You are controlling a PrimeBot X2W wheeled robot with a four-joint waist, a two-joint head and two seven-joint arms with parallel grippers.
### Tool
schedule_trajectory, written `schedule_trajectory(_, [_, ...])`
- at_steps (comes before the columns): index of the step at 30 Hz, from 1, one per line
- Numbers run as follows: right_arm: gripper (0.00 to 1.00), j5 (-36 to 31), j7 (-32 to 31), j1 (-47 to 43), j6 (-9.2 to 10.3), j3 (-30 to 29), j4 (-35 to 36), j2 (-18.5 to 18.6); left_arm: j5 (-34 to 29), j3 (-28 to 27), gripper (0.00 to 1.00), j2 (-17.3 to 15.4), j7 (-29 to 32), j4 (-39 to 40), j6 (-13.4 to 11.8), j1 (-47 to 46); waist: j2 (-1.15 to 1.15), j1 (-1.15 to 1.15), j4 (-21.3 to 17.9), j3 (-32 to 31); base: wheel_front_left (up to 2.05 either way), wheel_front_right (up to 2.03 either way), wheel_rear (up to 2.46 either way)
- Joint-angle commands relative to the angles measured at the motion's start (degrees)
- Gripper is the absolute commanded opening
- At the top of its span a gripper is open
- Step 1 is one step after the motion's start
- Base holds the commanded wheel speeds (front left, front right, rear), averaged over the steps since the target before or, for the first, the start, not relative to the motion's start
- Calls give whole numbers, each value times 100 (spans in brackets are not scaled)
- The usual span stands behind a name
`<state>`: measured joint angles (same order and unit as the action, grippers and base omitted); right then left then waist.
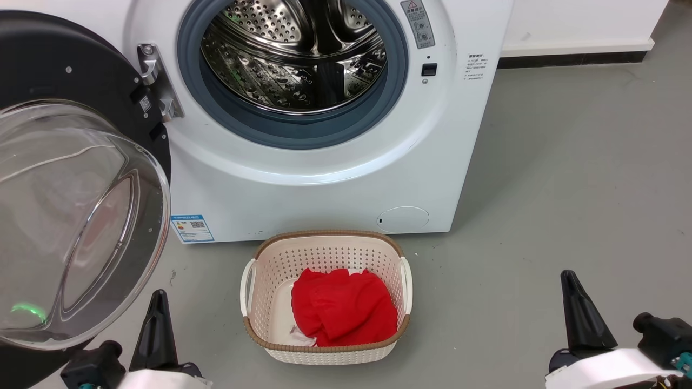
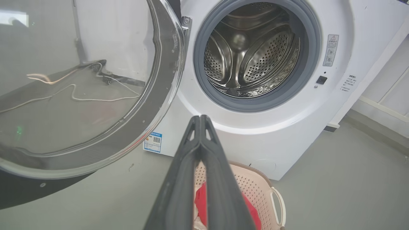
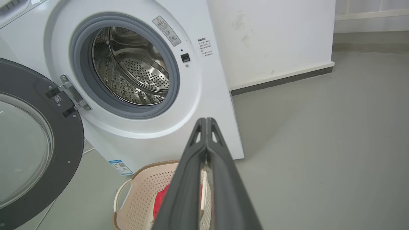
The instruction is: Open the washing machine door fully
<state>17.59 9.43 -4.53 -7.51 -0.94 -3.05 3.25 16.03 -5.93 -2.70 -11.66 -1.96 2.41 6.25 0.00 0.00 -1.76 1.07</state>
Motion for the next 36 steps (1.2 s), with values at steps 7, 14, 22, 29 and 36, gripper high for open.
schedule_trajectory(7, [0, 1017, -135, 292, 1, 8, -73, 88, 964, 1, 0, -13, 201, -49, 70, -275, 0, 0, 12, -6, 0, 0, 0])
schedule_trajectory(14, [0, 1726, -241, 374, 1, 3, -173, 116, 1650, -1, 0, -15, 363, -161, 116, -375, 0, 0, 23, -11, 0, 0, 0])
schedule_trajectory(22, [0, 2375, -348, 452, 1, -9, -266, 136, 2285, -7, 0, -16, 515, -269, 161, -470, 0, 0, 33, -17, 0, 0, 0])
schedule_trajectory(29, [0, 2976, -448, 532, 1, -26, -352, 151, 2874, -13, 0, -17, 660, -371, 201, -559, 0, 0, 44, -22, 0, 0, 0])
schedule_trajectory(36, [0, 3522, -546, 585, 1, -47, -437, 160, 3416, -20, 0, -18, 795, -464, 238, -648, 0, 0, 55, -28, 0, 0, 0])
